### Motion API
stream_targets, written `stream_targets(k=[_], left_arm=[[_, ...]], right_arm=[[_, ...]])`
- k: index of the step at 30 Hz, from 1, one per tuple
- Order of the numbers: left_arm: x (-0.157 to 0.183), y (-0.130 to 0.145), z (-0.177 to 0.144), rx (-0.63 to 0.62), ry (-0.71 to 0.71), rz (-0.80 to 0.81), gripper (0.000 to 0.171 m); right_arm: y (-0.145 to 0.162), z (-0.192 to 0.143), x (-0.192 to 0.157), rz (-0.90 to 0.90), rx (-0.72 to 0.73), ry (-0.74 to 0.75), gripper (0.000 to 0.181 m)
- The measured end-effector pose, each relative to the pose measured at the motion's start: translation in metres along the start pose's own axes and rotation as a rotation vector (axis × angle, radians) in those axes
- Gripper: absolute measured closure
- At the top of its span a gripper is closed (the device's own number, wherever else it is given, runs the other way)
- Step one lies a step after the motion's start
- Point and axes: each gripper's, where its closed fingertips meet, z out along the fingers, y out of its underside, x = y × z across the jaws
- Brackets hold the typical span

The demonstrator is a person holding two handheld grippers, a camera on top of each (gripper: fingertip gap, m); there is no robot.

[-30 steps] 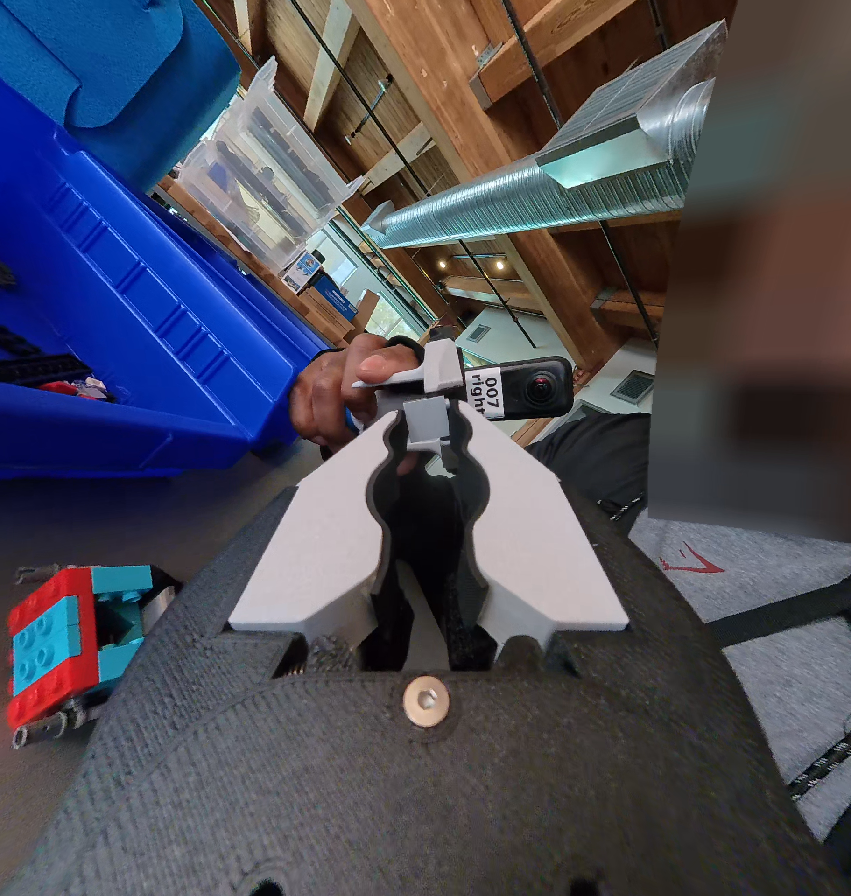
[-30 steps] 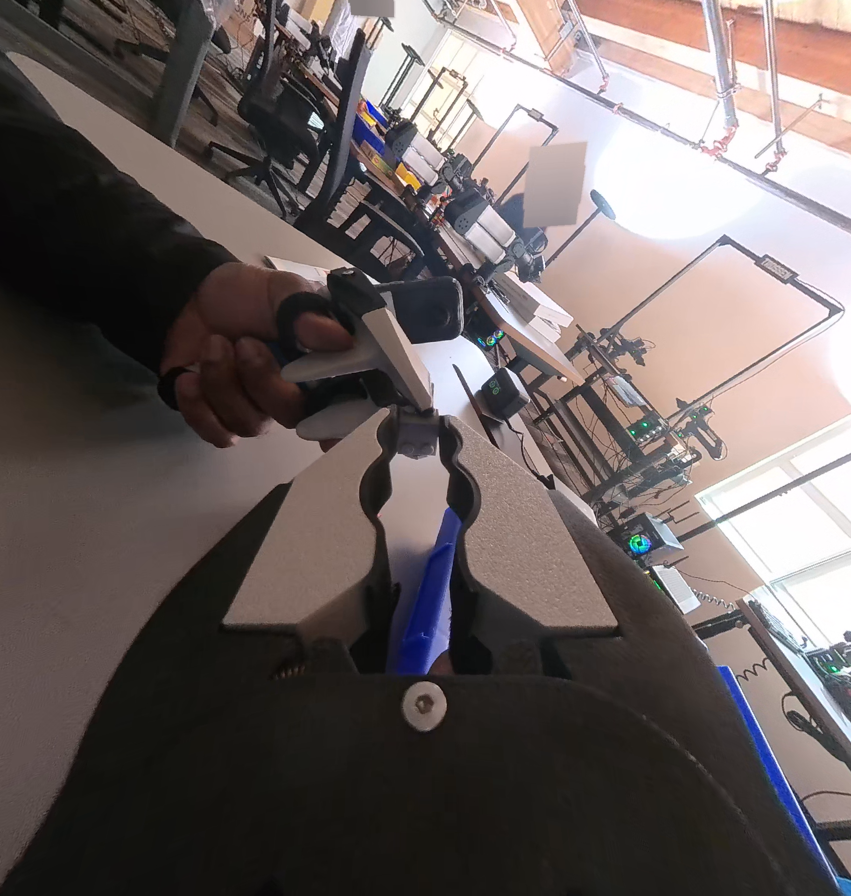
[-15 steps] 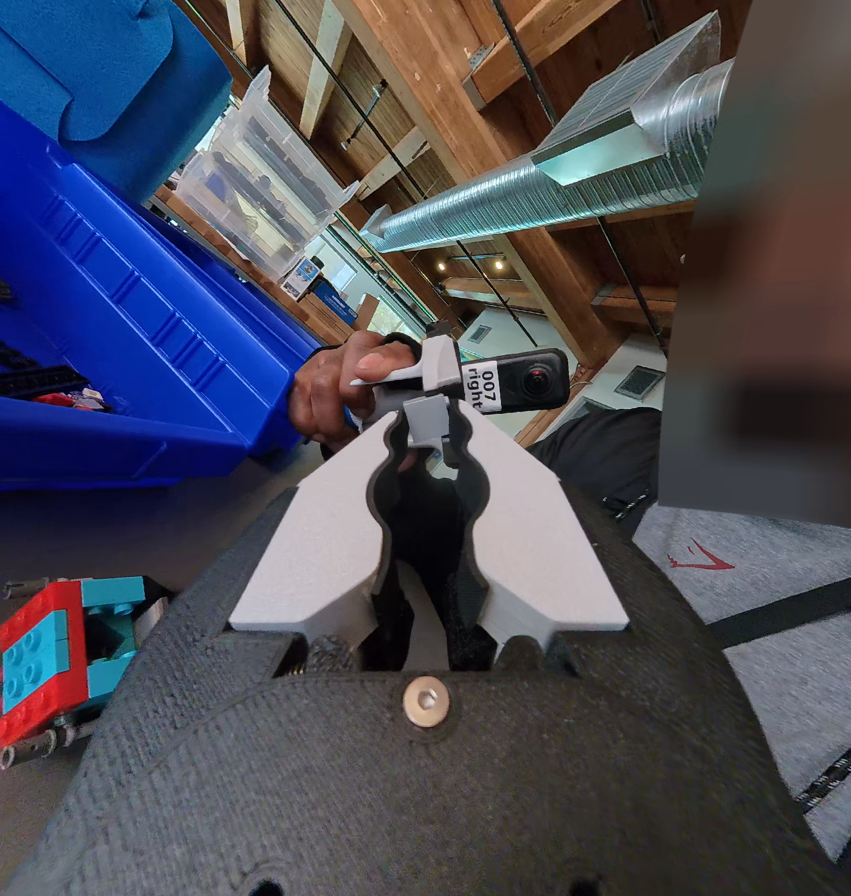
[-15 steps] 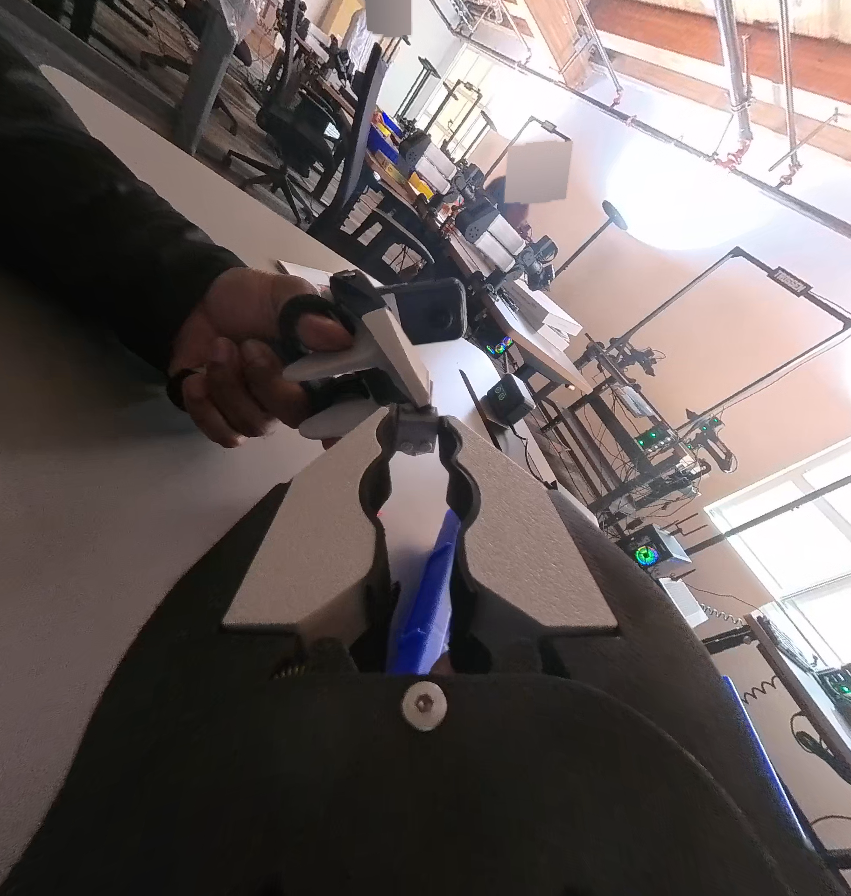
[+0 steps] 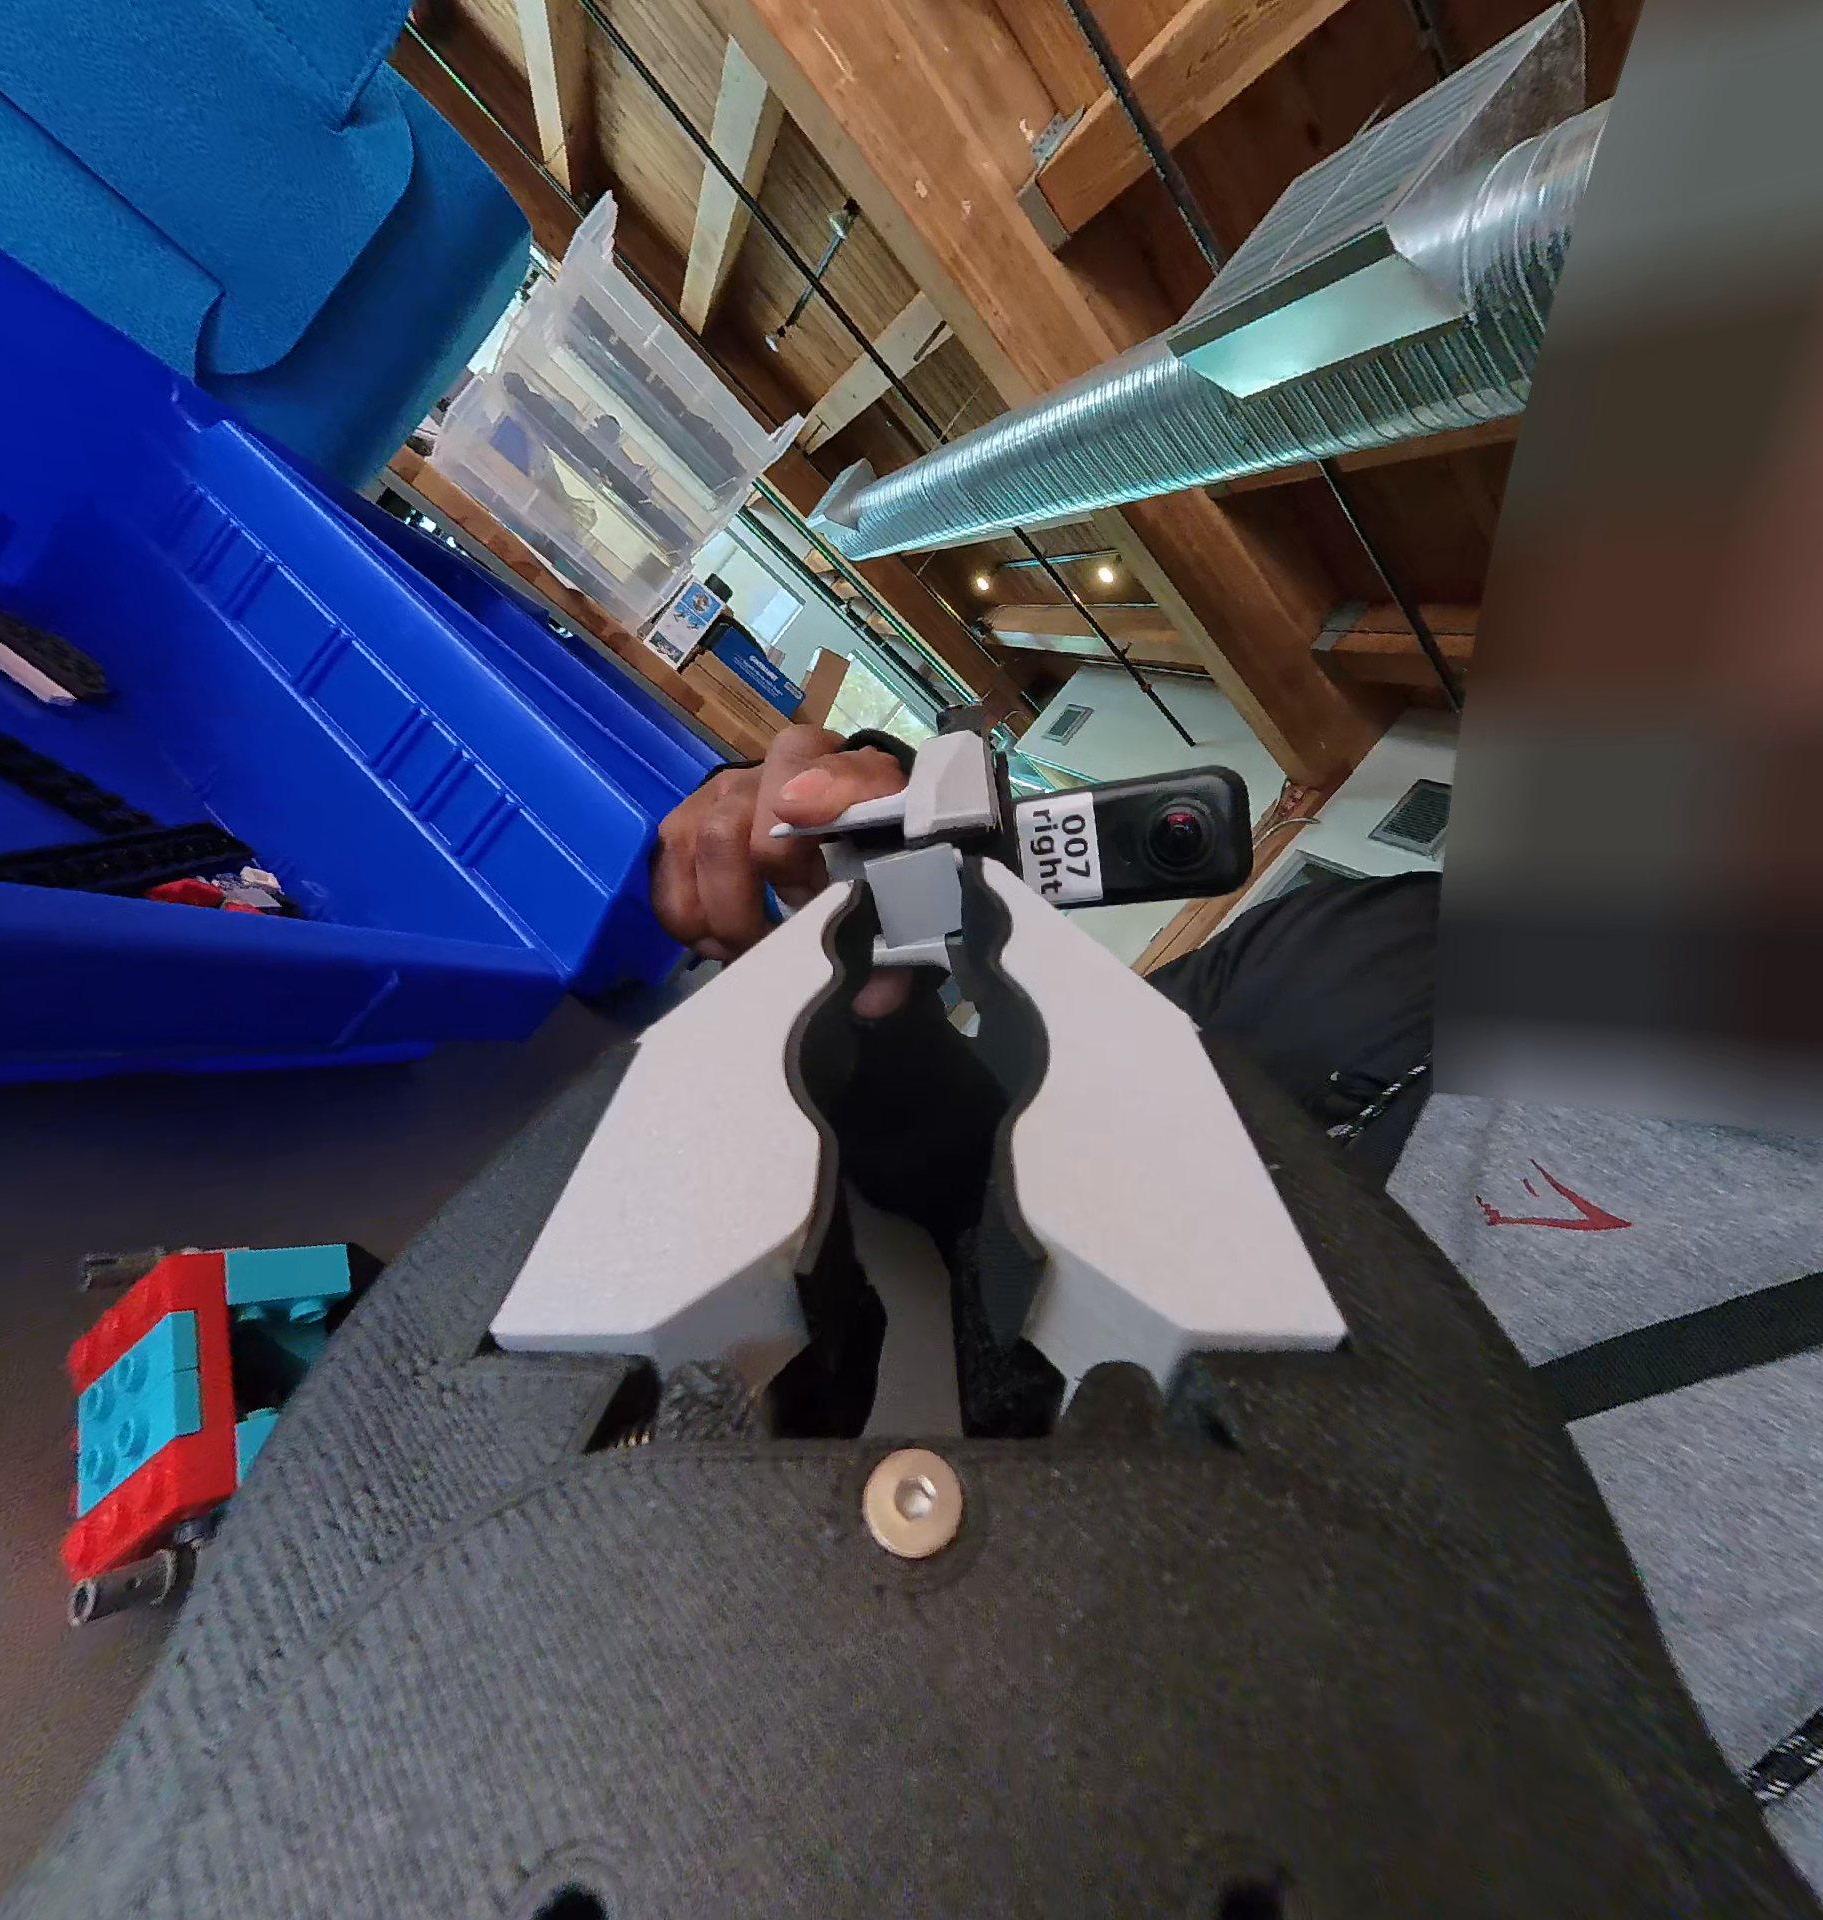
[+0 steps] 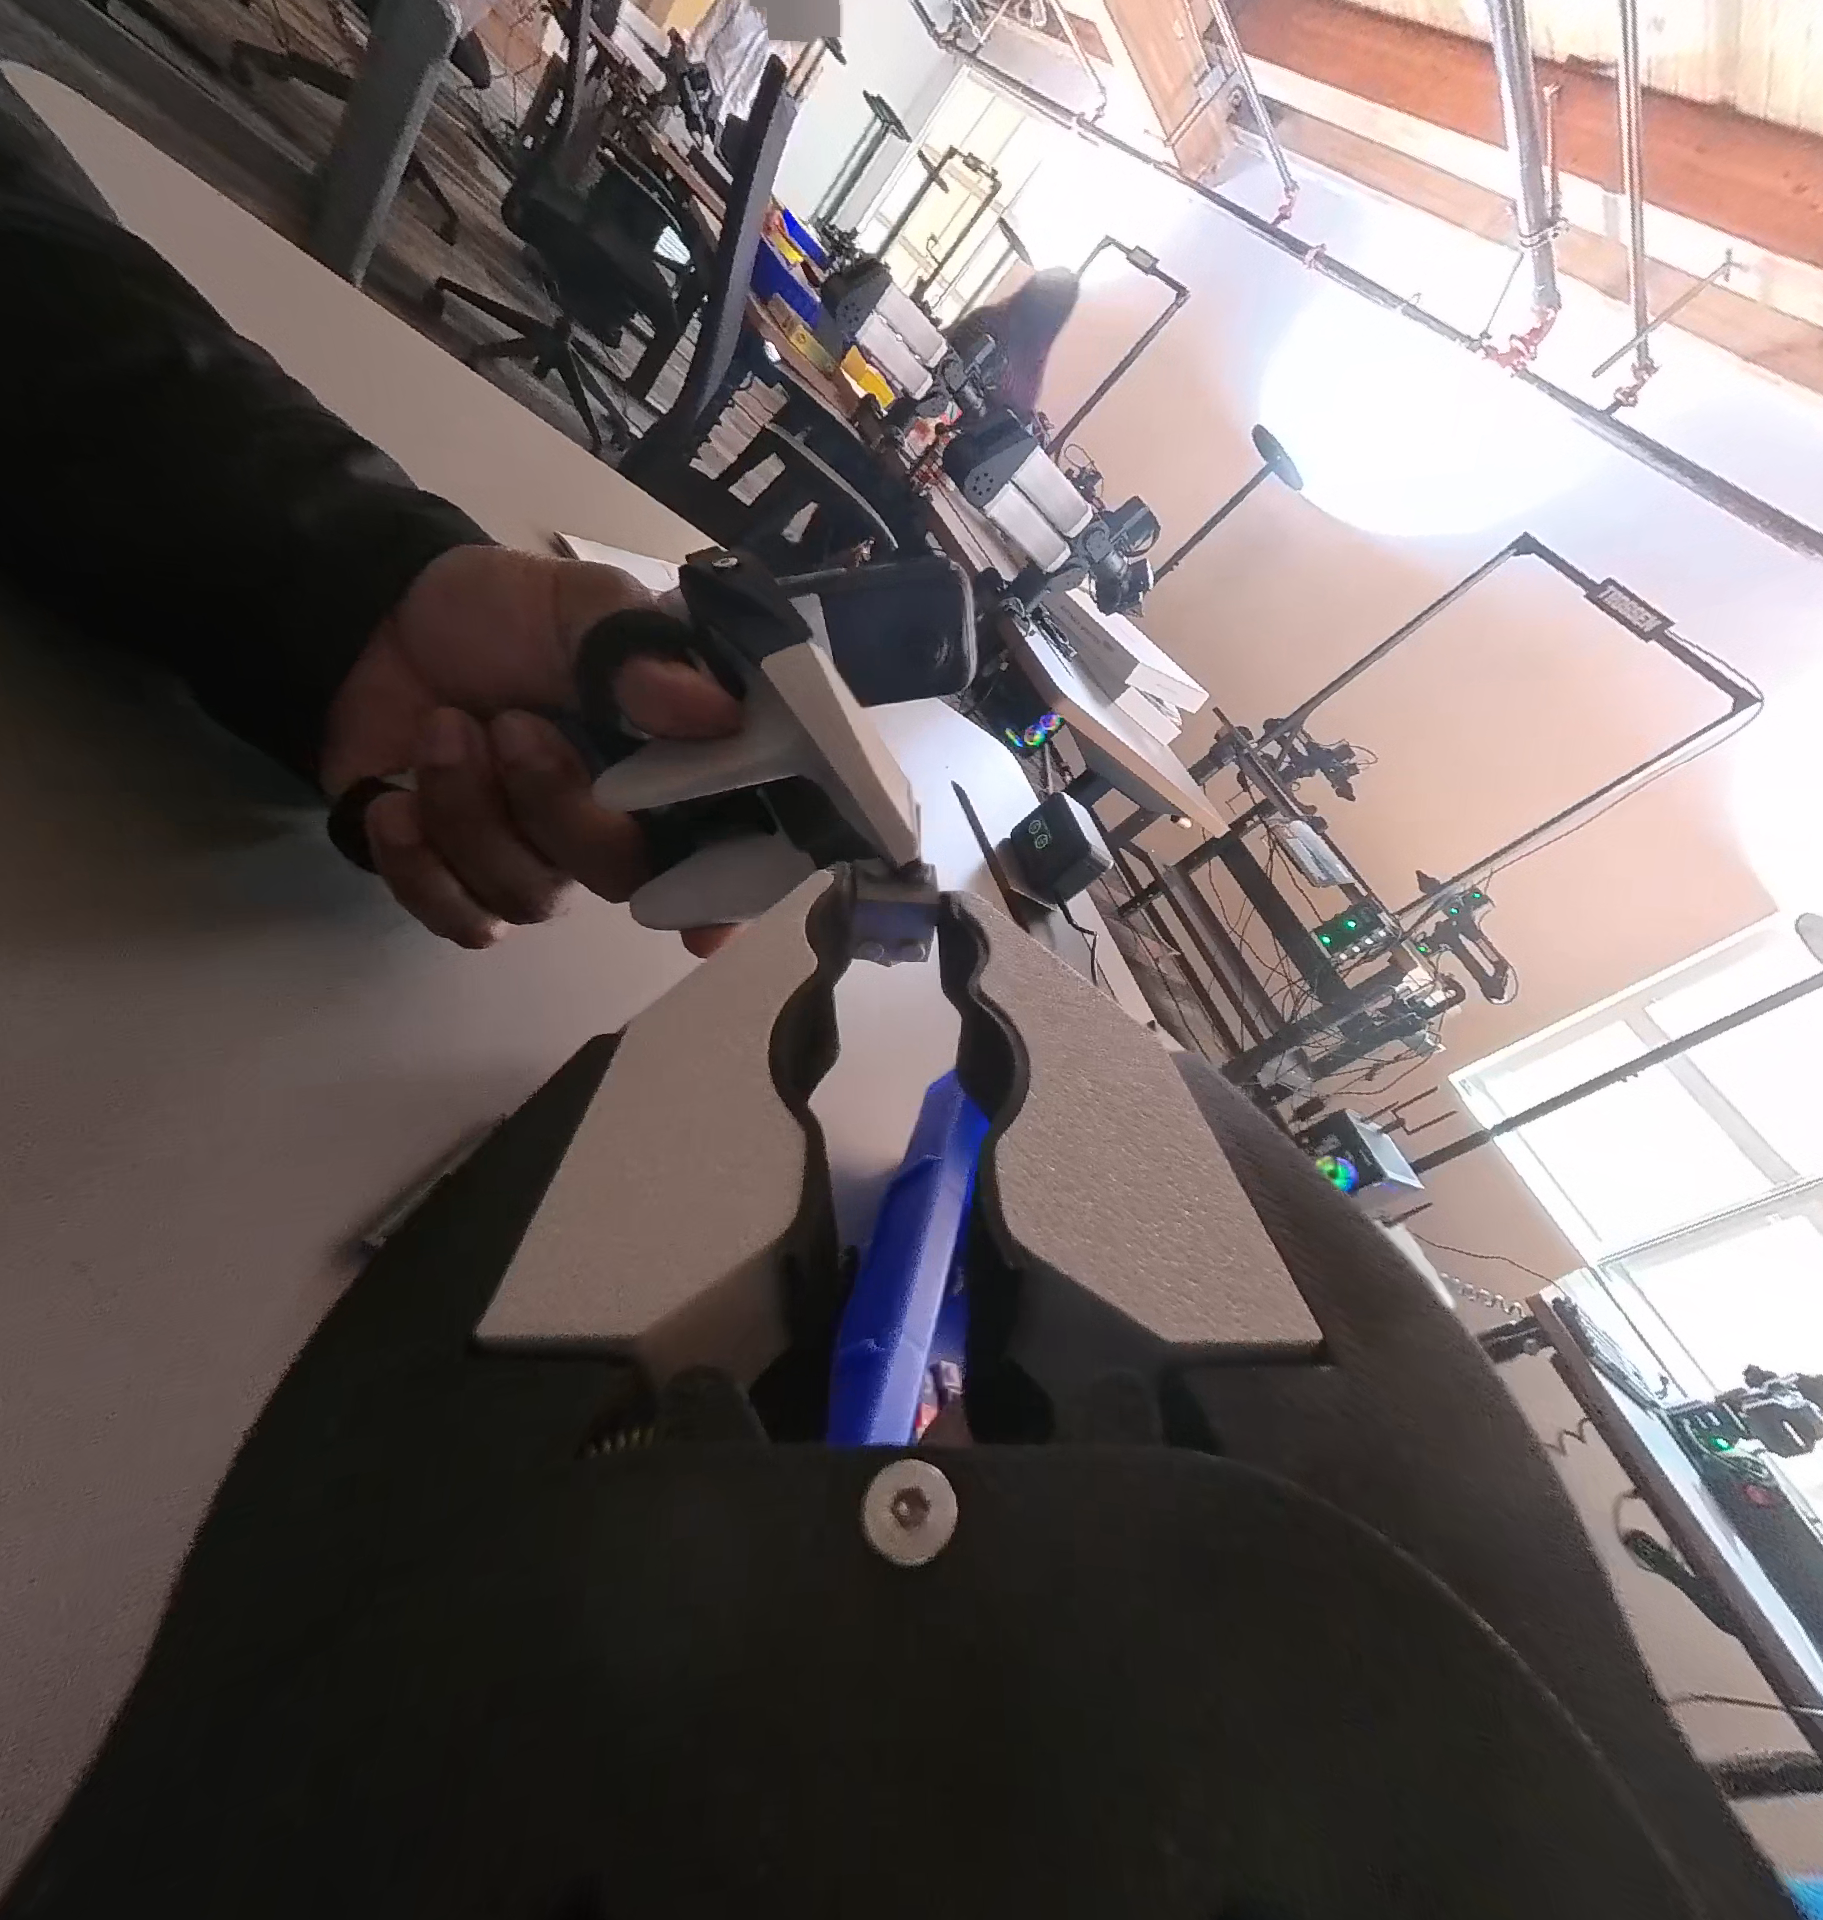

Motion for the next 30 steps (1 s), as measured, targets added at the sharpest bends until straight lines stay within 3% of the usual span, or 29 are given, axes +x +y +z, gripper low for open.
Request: stream_targets(k=[10,30], left_arm=[[0.004,0.008,0.003,-0.04,0.055,-0.05,0.155],[0.008,0.012,0.004,-0.05,0.098,-0.063,0.155]], right_arm=[[-0.003,-0.007,-0.007,0.065,0.042,-0.099,0.165],[-0.006,-0.012,-0.01,0.118,0.084,-0.156,0.165]])
